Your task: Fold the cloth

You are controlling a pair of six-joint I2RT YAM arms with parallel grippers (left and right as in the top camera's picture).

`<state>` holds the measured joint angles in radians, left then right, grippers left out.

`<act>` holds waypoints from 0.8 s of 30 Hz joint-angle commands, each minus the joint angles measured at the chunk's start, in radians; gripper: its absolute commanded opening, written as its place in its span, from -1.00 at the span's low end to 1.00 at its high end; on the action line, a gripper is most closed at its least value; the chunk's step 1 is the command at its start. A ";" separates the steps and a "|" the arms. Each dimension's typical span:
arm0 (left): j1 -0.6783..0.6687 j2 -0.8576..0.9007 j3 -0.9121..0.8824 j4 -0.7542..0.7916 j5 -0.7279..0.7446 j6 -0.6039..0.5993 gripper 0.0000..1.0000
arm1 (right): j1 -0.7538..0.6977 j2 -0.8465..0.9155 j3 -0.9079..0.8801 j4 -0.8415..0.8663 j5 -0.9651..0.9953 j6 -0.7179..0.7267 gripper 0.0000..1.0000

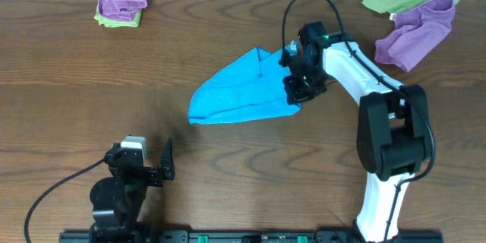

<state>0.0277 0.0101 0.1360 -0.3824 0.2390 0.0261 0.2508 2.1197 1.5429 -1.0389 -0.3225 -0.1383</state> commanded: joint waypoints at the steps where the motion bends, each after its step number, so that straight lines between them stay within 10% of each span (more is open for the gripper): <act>1: -0.002 -0.006 -0.022 -0.002 -0.006 0.004 0.90 | 0.007 -0.038 0.040 -0.061 -0.027 -0.005 -0.97; 24: -0.002 -0.006 -0.022 -0.002 -0.006 0.004 0.90 | 0.111 -0.056 0.048 -0.458 -0.031 -0.035 -0.97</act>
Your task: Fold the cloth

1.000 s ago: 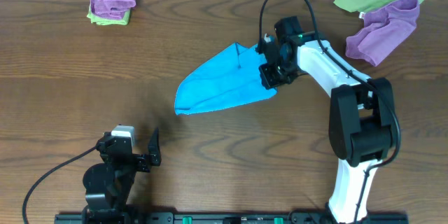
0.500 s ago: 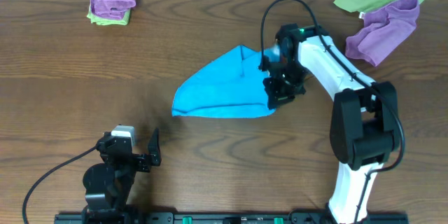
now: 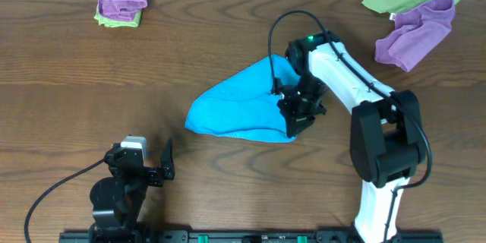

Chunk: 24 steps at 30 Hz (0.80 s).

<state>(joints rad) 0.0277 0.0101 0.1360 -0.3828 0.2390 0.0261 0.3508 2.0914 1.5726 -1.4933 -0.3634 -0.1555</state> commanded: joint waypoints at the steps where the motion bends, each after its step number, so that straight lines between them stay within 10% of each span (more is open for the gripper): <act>1: -0.002 -0.006 -0.022 -0.002 -0.006 0.004 0.90 | 0.012 -0.028 0.019 -0.013 0.014 -0.018 -0.97; 3: -0.002 -0.006 -0.022 -0.002 -0.006 0.004 0.90 | 0.011 -0.028 0.019 -0.042 0.027 -0.018 -0.87; 7: -0.002 -0.006 -0.022 -0.002 -0.006 0.004 0.90 | 0.011 -0.028 0.019 -0.052 0.046 -0.018 0.08; 12: -0.002 -0.006 -0.022 -0.002 -0.006 0.004 0.90 | 0.010 -0.028 0.019 -0.021 0.057 -0.017 0.21; 24: -0.002 -0.006 -0.022 -0.002 -0.006 0.004 0.90 | 0.044 -0.028 0.016 0.348 0.072 0.026 -0.97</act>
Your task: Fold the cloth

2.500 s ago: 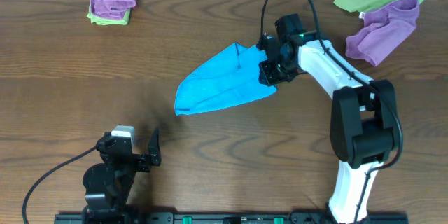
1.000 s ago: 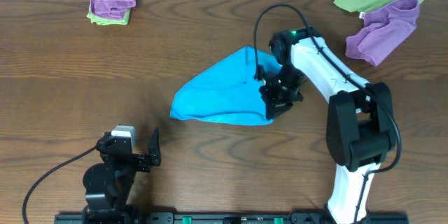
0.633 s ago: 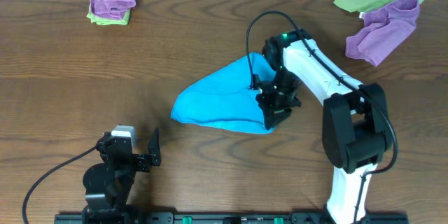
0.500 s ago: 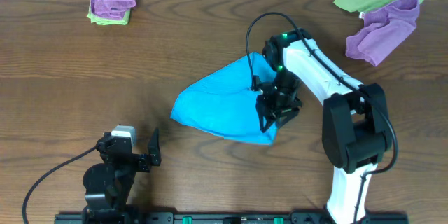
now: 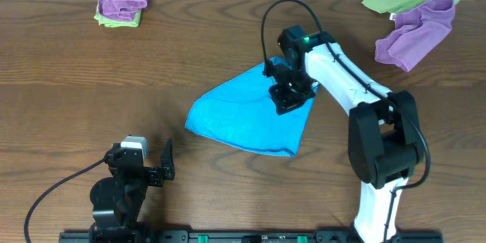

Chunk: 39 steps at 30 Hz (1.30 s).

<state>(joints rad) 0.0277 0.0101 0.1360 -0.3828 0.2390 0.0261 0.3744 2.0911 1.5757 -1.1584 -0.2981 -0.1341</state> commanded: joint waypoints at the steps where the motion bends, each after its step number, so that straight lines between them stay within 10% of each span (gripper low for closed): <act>1: -0.002 -0.006 -0.022 -0.002 -0.006 0.004 0.90 | 0.020 -0.027 0.013 0.016 0.006 0.015 -0.97; 27: -0.002 -0.006 -0.022 0.035 0.062 -0.093 0.90 | 0.022 -0.951 -0.276 -0.249 0.107 0.121 -0.96; 31: -0.002 -0.006 -0.022 0.033 0.333 -0.600 0.90 | 0.022 -1.060 -0.311 -0.312 0.107 0.130 0.04; 39: -0.004 -0.005 -0.023 0.103 0.393 -0.745 0.90 | 0.022 -1.175 -0.311 -0.359 0.107 0.130 0.98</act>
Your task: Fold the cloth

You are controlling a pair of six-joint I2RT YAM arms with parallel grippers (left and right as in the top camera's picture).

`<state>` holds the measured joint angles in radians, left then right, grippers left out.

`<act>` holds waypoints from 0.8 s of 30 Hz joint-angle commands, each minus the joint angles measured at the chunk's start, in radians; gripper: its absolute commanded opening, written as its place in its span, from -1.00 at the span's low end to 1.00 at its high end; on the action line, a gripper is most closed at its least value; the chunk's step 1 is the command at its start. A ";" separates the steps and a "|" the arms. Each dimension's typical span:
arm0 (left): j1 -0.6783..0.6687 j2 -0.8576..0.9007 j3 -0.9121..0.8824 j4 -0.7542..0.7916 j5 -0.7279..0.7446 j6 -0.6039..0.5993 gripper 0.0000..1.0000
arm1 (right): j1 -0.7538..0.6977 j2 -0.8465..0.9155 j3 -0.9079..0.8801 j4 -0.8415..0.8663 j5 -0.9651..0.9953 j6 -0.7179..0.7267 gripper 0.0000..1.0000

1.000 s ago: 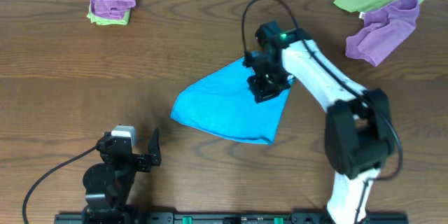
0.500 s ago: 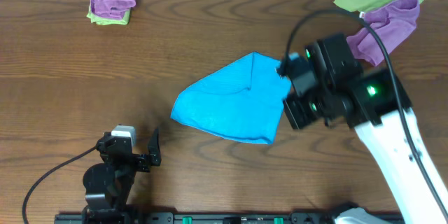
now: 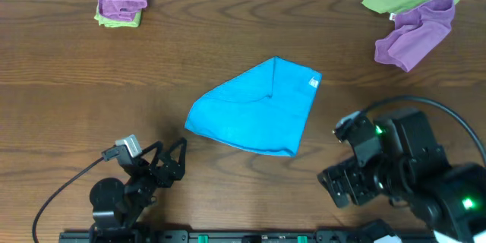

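Observation:
The blue cloth (image 3: 254, 112) lies flat in the middle of the table in a rough kite shape. A crease runs down from its top corner, and a small white tag sits at the upper right corner. My right arm stands at the front right, off the cloth and close under the camera. Its gripper (image 3: 339, 186) is a dark block whose fingers I cannot make out. My left gripper (image 3: 168, 159) is at the front left, short of the cloth's left corner, with its fingers spread and nothing between them.
A folded purple cloth on a green one is stacked at the back left. A crumpled purple cloth (image 3: 416, 34) and a green cloth lie at the back right. Cables trail at the front edge.
My right gripper was on the upper right part of the blue cloth and is now off it, back at the front right. The cloth lies as it did. My left gripper has turned, its fingers spread.
My right gripper held the cloth's right end, with the cloth narrow and pointing left. Then it was lower and the cloth wider. Then it was on the upper right part, with the cloth spread into a kite. Now the cloth lies free and the arm is back.

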<state>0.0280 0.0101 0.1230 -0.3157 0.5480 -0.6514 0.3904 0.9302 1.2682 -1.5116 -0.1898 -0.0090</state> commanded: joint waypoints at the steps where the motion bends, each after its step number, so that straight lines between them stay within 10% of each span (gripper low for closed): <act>1: -0.009 -0.004 -0.010 0.073 0.114 -0.047 0.91 | 0.005 -0.015 -0.003 -0.008 -0.001 0.005 0.98; 13: -0.271 0.571 0.044 0.420 -0.133 0.145 0.91 | -0.075 -0.015 -0.003 0.114 0.066 0.024 0.98; 24: -0.311 1.278 0.538 0.351 -0.163 0.444 0.91 | -0.204 -0.015 -0.003 0.195 0.097 0.040 0.97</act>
<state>-0.2653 1.1812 0.5632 0.0658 0.4042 -0.3283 0.2104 0.9161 1.2655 -1.3193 -0.1036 0.0151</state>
